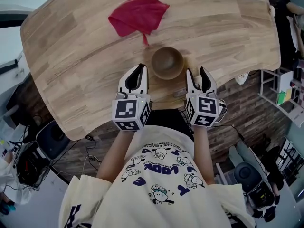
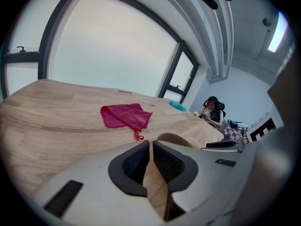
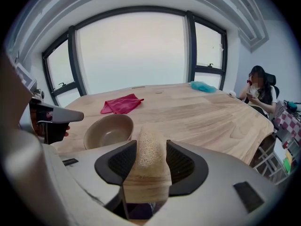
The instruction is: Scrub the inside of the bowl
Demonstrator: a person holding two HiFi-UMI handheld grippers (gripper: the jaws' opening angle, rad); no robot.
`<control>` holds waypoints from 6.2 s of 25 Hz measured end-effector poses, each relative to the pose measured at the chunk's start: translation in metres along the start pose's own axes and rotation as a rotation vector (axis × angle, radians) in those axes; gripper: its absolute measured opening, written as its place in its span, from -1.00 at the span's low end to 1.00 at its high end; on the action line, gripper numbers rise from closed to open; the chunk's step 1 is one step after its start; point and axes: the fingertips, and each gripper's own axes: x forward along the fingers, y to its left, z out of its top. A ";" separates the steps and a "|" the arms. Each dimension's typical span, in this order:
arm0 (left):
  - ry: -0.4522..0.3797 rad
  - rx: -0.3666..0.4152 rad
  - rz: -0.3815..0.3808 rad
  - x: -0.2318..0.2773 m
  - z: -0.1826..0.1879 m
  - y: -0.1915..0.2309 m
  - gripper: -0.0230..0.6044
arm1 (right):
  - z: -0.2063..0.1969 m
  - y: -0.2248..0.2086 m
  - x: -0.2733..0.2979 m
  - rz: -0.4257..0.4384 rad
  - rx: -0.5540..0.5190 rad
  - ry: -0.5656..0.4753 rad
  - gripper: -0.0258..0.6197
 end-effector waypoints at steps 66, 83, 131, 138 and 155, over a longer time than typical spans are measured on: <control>0.221 0.088 -0.035 0.061 -0.024 -0.015 -0.74 | 0.033 0.040 0.014 0.213 -0.023 0.009 -0.45; 0.184 0.067 -0.041 0.063 -0.024 -0.017 -0.78 | 0.015 0.040 0.034 0.201 0.040 0.127 -0.50; 0.184 0.195 -0.105 0.048 -0.014 -0.026 -0.42 | 0.003 0.057 0.030 0.187 -0.167 0.267 -0.54; 0.271 0.478 -0.137 0.055 -0.024 -0.028 -0.42 | 0.016 0.079 0.037 0.323 -0.418 0.226 -0.54; 0.245 0.243 -0.043 0.058 -0.022 -0.004 -0.70 | 0.022 0.087 0.048 0.324 -0.424 0.230 -0.54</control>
